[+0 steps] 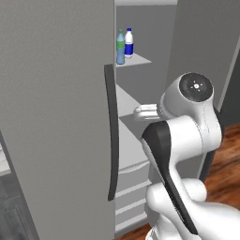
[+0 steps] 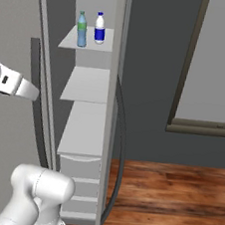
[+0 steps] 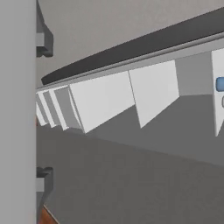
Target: Take the bottled waters from the counter and place them in the freezer to freeze. Close the freezer door after placing the bottles.
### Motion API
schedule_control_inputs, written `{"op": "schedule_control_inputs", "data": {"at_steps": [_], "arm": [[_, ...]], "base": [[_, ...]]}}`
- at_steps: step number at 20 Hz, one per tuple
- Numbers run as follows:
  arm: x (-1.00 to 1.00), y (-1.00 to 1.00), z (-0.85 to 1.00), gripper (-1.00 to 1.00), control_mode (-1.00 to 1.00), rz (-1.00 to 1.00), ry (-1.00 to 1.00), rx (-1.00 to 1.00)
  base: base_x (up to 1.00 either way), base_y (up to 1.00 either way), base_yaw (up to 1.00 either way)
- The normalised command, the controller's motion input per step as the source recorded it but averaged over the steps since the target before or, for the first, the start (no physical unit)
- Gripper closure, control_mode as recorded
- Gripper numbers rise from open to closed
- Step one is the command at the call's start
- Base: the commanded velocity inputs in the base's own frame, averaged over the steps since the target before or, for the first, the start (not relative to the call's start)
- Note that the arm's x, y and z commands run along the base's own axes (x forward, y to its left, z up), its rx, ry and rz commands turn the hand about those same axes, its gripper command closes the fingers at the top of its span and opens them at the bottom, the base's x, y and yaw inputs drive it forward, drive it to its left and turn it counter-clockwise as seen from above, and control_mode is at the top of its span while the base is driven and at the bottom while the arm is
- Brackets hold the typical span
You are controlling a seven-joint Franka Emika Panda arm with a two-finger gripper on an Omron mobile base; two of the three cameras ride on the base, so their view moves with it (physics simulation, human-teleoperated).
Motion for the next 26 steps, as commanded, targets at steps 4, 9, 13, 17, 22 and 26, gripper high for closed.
{"op": "schedule_control_inputs", "data": {"at_steps": [4,9,13,17,22,26], "arm": [[0.00,0.00,0.00,-1.00,-1.00,0.00,0.00,0.00],[-0.53,0.00,-0.15,-1.00,-1.00,0.00,0.04,0.02],[0.00,0.00,0.00,-1.00,1.00,0.00,0.00,0.00],[0.00,0.00,0.00,-1.00,1.00,0.00,0.00,0.00],[0.00,0.00,0.00,-1.00,1.00,0.00,0.00,0.00],[0.00,0.00,0.00,-1.00,1.00,0.00,0.00,0.00]], "base": [[0.00,0.00,0.00],[0.00,0.00,0.00],[-0.99,0.00,0.00],[-0.52,-0.01,0.01],[-0.55,-0.11,0.01],[-0.53,-0.33,0.00]]}}
